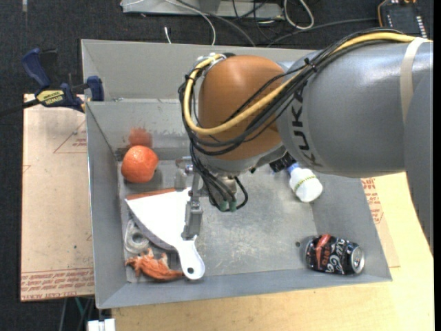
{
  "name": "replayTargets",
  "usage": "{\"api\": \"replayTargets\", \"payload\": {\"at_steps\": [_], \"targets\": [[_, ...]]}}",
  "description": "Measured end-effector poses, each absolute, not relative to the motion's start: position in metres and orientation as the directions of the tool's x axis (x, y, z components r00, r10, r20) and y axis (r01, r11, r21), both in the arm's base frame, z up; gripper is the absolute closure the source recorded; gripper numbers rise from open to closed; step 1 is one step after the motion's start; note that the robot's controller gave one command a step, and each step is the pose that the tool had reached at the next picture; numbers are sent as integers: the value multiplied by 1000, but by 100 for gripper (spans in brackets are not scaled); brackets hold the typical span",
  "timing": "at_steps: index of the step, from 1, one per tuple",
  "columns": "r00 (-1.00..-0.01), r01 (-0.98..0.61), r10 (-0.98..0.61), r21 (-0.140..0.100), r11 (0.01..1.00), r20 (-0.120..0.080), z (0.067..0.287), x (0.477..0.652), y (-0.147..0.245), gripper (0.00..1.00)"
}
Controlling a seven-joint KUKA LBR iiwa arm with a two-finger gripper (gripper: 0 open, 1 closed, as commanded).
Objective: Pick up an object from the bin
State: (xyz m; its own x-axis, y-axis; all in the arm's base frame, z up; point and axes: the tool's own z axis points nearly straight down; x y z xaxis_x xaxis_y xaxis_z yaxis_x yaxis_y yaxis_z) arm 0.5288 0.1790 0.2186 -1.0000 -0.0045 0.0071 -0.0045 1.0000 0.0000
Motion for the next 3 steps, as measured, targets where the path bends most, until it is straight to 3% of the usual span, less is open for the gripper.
{"api": "replayTargets", "payload": {"at_steps": [1,2,3], "targets": [[-1000,0,0,1,1000,0,223,531,178,0],[-987,163,163,3,987,-1,112,504,203,0],[-983,185,185,4,983,-4,154,488,205,0]]}}
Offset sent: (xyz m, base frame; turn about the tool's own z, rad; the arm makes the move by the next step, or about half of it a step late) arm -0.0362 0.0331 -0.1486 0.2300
